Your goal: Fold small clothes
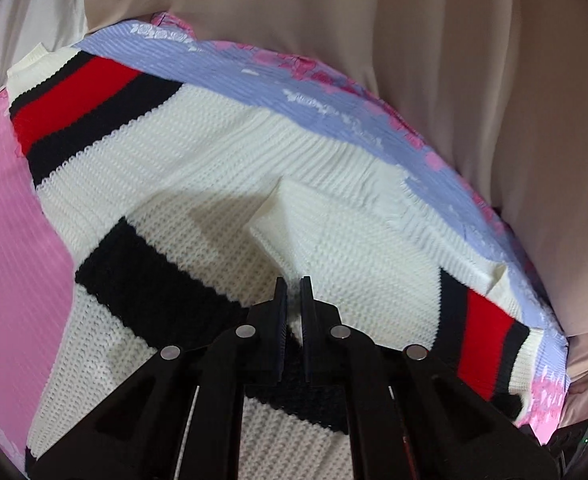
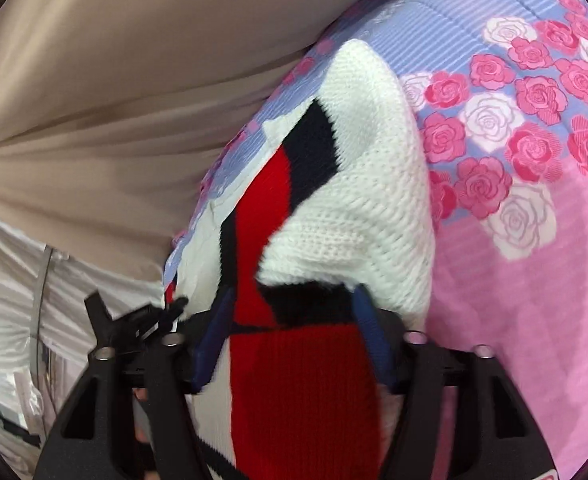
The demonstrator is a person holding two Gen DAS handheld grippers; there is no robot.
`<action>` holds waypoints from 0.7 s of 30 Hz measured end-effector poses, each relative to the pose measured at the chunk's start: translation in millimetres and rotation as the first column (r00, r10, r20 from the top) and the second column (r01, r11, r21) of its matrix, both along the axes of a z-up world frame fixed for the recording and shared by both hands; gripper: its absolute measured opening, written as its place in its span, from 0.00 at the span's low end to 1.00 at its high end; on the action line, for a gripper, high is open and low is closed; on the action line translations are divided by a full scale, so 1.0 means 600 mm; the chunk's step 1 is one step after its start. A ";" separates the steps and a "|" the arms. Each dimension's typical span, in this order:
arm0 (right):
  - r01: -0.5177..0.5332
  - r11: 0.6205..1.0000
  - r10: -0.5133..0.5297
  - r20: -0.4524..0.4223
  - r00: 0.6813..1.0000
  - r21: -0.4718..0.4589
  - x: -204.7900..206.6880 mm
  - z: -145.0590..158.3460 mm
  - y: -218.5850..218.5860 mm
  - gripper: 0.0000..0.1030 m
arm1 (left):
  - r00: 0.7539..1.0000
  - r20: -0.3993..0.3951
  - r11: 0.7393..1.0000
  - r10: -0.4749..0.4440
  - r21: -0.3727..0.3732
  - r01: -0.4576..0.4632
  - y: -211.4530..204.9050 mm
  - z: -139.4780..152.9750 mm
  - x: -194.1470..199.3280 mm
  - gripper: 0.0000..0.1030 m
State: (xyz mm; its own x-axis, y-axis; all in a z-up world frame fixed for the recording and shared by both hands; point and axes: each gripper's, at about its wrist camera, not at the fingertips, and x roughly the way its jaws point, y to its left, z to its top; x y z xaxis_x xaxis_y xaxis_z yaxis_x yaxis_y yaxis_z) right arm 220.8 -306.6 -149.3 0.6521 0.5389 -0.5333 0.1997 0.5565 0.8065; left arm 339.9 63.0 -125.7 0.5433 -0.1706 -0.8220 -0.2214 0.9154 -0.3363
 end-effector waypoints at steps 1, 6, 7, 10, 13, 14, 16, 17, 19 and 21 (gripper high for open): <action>0.013 1.000 -0.014 -0.024 1.000 -0.024 -0.002 -0.001 -0.006 0.20 | 1.000 -0.005 1.000 -0.002 0.005 0.002 0.003 -0.002 0.000 0.05; -0.001 0.976 -0.010 -0.050 0.999 -0.216 -0.049 0.044 -0.015 0.31 | 1.000 -0.017 1.000 -0.008 -0.002 0.008 0.021 -0.009 -0.005 0.06; -0.002 0.950 -0.014 -0.049 0.999 -0.311 -0.061 0.062 -0.005 0.58 | 1.000 -0.018 1.000 -0.009 -0.002 0.009 0.021 -0.011 -0.005 0.06; -0.001 0.827 -0.023 -0.035 0.999 -0.563 -0.070 0.091 0.035 0.73 | 1.000 -0.020 1.000 -0.006 0.012 0.006 0.016 -0.012 -0.004 0.06; -0.050 0.683 -0.011 -0.079 0.997 -0.729 -0.039 0.077 0.062 0.59 | 1.000 -0.021 1.000 -0.001 0.028 0.001 0.010 -0.011 -0.001 0.06; -0.057 0.671 -0.006 -0.082 0.997 -0.739 -0.036 0.067 0.055 0.46 | 1.000 -0.022 0.999 0.000 0.033 0.000 0.010 -0.010 -0.001 0.06; -0.048 0.701 -0.039 -0.106 0.994 -0.712 -0.029 0.058 0.029 0.13 | 1.000 -0.020 0.999 0.000 0.040 0.000 0.012 -0.010 -0.002 0.06; 0.010 0.757 -0.079 -0.077 0.994 -0.653 -0.039 0.063 -0.006 0.13 | 1.000 -0.020 0.999 -0.001 0.044 0.002 0.014 -0.010 -0.002 0.06; 0.075 0.793 -0.149 -0.072 0.986 -0.605 -0.051 0.057 -0.041 0.11 | 1.000 -0.023 0.999 -0.014 0.049 0.015 0.016 -0.016 -0.003 0.07; 0.075 0.849 -0.161 -0.121 0.980 -0.524 -0.062 0.023 -0.076 0.10 | 0.999 -0.015 0.997 -0.029 0.068 0.030 0.011 -0.018 -0.005 0.07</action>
